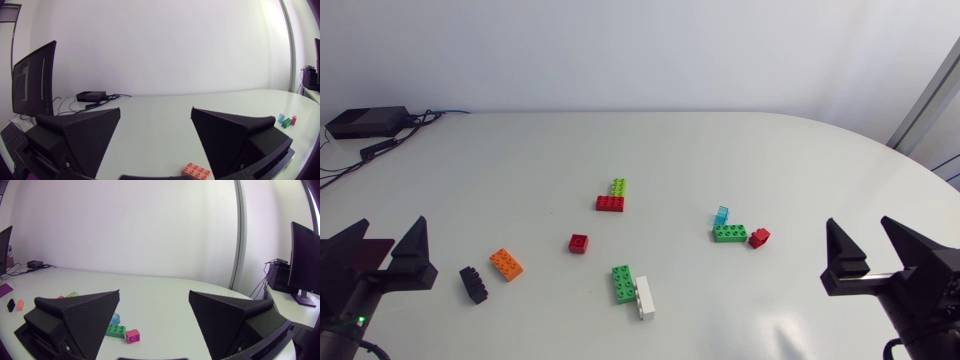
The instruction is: Sort duplo bricks by size, large to the right and small to the left
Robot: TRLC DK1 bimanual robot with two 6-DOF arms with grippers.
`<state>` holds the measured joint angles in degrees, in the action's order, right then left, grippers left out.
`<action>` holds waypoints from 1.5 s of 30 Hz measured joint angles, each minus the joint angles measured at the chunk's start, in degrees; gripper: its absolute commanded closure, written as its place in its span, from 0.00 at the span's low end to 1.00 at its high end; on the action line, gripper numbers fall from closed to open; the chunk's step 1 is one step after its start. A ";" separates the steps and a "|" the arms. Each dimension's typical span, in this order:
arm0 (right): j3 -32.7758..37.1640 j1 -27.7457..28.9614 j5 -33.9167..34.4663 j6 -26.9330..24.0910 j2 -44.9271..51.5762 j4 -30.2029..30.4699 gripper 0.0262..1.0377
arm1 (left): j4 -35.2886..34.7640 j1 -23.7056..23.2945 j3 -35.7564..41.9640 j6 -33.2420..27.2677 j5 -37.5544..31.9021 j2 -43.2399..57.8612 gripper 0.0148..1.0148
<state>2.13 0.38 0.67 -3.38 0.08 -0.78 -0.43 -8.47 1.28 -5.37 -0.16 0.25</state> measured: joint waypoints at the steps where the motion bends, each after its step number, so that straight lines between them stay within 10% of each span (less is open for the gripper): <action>1: 0.00 0.00 0.00 0.00 0.00 0.00 0.04 | 0.00 0.02 0.00 -0.20 0.00 0.00 0.03; 31: 1.92 0.35 -0.94 -0.52 0.42 4.63 0.04 | -0.98 1.05 0.15 -2.62 0.00 0.00 0.03; 45: 29.03 -4.15 -1.33 2.60 34.82 15.65 0.04 | -12.92 4.04 23.91 -2.80 0.04 23.87 0.03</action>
<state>31.16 -3.77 -0.67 -0.78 34.89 14.87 -13.34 -4.43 25.19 -8.16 -0.12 24.12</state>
